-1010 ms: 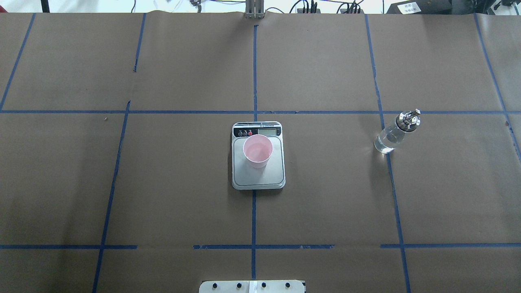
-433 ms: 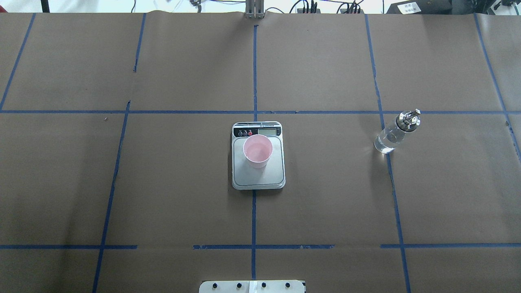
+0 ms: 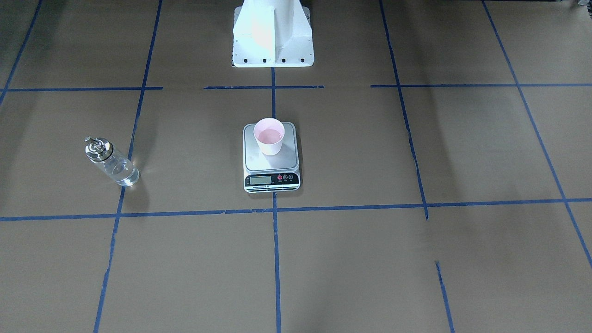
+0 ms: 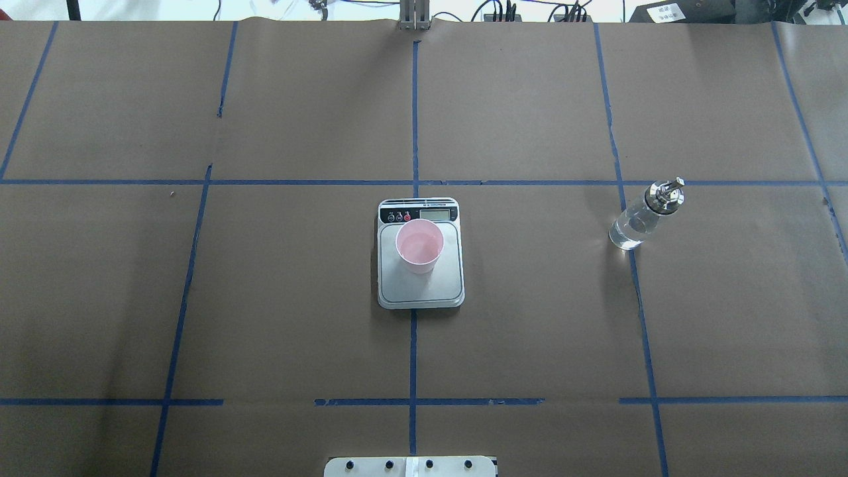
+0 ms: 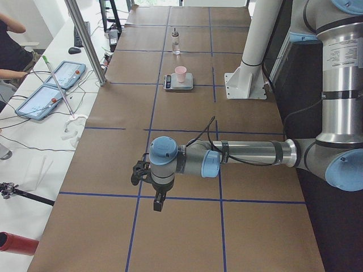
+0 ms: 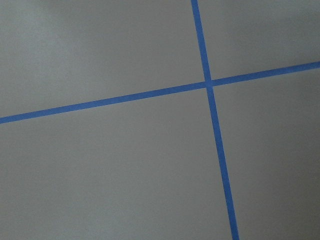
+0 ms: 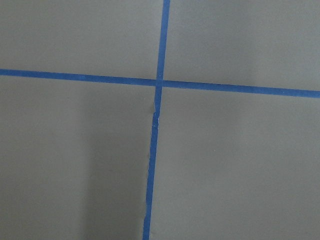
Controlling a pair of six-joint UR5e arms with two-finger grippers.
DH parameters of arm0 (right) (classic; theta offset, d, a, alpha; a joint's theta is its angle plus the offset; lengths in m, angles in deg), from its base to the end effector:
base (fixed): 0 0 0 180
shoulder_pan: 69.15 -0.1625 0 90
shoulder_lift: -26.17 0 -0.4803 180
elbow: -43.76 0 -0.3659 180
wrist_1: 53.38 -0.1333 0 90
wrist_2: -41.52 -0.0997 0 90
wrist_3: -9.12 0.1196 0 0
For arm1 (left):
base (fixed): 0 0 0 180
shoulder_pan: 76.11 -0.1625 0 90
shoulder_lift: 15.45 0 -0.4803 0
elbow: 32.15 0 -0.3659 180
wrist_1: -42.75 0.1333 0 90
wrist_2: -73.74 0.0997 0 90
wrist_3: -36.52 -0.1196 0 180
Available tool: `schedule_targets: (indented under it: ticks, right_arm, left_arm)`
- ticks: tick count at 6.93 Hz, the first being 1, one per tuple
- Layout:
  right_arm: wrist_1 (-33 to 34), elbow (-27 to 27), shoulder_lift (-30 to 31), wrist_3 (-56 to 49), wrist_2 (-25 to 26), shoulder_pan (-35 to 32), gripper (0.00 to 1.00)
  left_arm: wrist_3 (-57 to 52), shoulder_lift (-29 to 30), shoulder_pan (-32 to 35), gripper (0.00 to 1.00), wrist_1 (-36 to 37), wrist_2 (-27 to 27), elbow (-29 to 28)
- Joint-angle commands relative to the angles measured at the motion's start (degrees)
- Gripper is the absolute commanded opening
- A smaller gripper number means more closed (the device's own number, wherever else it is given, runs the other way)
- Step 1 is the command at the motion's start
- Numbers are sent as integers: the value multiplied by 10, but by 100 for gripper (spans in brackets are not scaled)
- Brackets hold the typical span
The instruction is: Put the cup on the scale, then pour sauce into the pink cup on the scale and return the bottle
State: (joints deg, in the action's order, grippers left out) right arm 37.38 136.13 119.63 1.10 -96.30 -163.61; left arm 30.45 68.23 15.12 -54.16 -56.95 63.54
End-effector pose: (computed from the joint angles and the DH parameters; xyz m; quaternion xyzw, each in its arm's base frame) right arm 0.0783 -0.4291 0.7324 0.0294 -0.4045 -0.0219 0.9138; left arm -0.0644 -0.4207 0.7231 0.0734 0.3432 0.0586 0.9346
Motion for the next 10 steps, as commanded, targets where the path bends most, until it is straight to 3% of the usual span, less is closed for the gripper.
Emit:
schedule_targets:
  ticks: [1,7,10]
  right_arm:
    - [-43,-22,0,21,0,0,100]
    - [-44,-17,-1,31,0,0,100]
    - [-44,-18,-1,31,0,0,100]
  left_arm:
    - [0,0,0,100,0,0,0]
    - [3,1,6,100,-4,0,0]
    - [63,0,7,100,-33,0,-3]
